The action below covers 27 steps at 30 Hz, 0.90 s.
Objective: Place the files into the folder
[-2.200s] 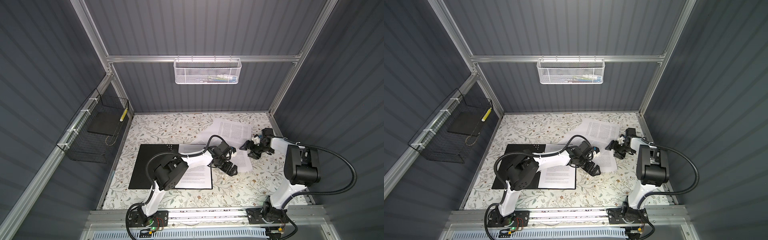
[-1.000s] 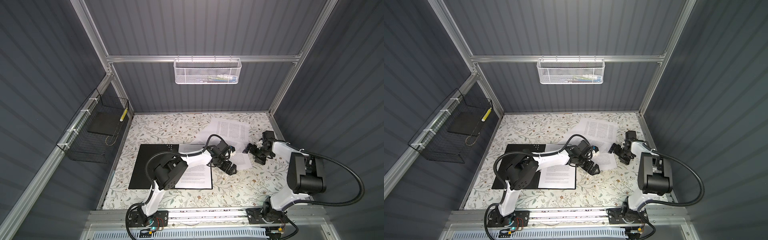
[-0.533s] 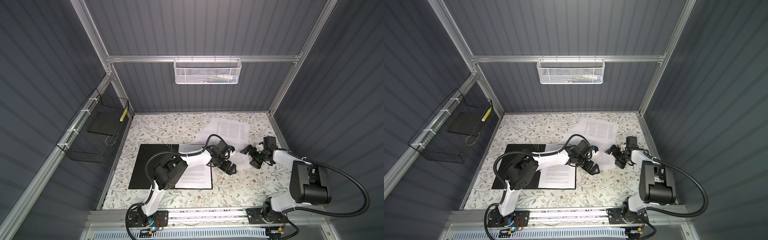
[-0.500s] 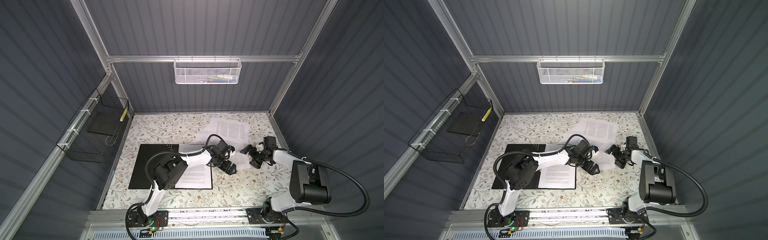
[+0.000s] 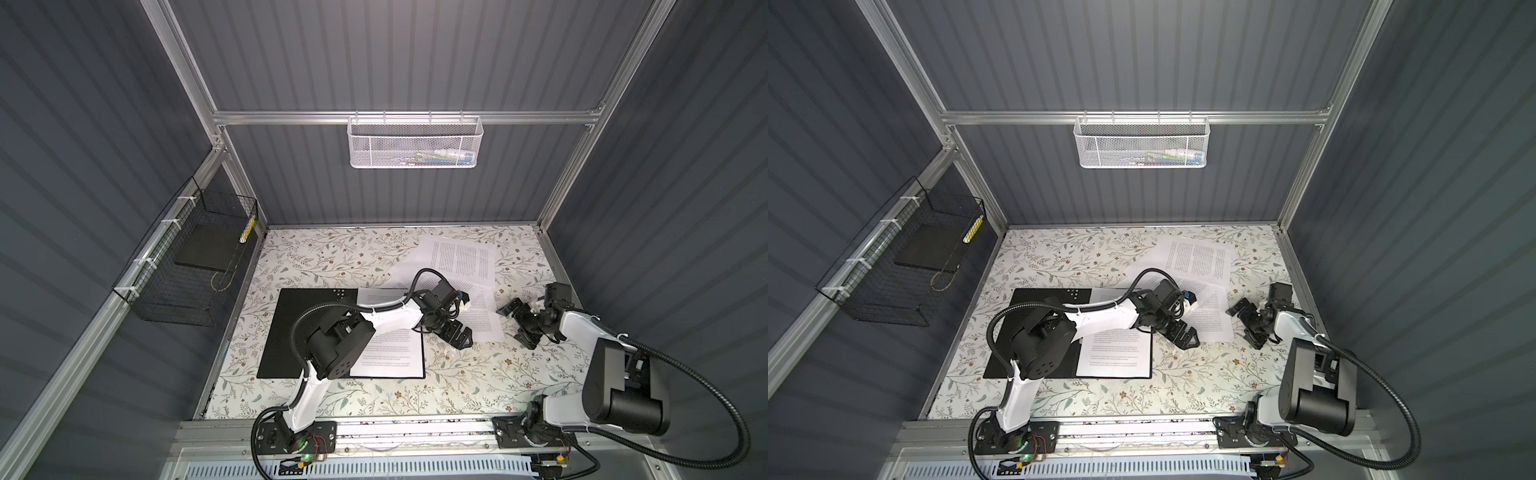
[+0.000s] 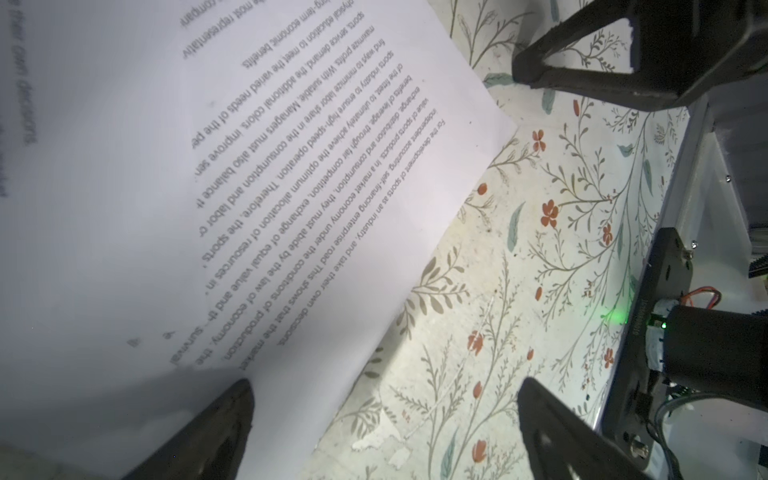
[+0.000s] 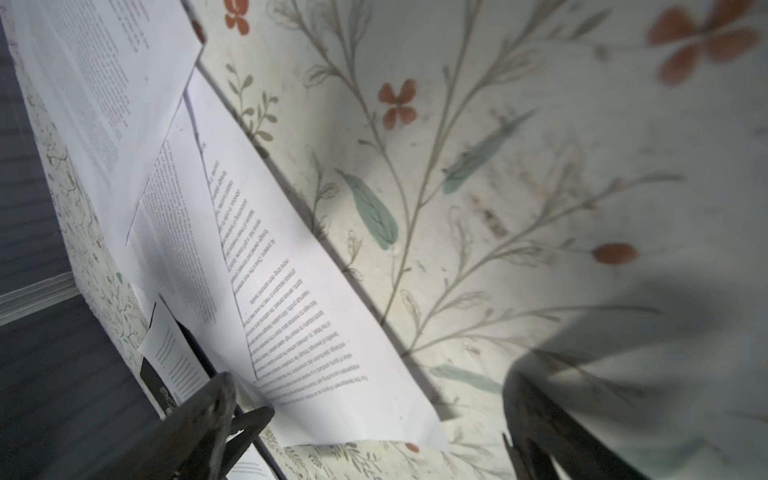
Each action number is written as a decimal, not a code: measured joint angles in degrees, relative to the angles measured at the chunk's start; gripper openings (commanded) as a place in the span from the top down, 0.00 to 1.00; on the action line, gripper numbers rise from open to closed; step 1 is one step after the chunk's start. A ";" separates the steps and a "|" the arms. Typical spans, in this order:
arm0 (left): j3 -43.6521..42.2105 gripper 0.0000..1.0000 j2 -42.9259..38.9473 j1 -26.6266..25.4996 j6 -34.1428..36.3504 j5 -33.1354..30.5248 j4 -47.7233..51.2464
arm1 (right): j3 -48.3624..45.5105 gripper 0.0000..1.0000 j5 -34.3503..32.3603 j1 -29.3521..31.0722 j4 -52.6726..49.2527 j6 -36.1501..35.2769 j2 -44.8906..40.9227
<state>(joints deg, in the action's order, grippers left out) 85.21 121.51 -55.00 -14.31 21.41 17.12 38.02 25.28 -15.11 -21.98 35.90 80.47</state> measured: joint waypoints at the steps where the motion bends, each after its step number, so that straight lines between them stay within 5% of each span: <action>1: 0.00 0.00 0.00 0.00 0.00 0.04 -0.02 | 0.00 0.01 -0.22 0.11 -0.42 0.07 0.00; 27: -0.04 0.00 0.00 0.26 -0.02 0.90 -0.17 | 0.26 0.01 -9.33 10.14 -0.37 13.14 -0.37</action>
<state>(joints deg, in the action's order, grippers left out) 85.17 121.51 -54.74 -14.33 22.31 16.95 38.28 15.94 -4.97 -22.35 49.04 80.09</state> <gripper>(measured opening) 0.997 0.988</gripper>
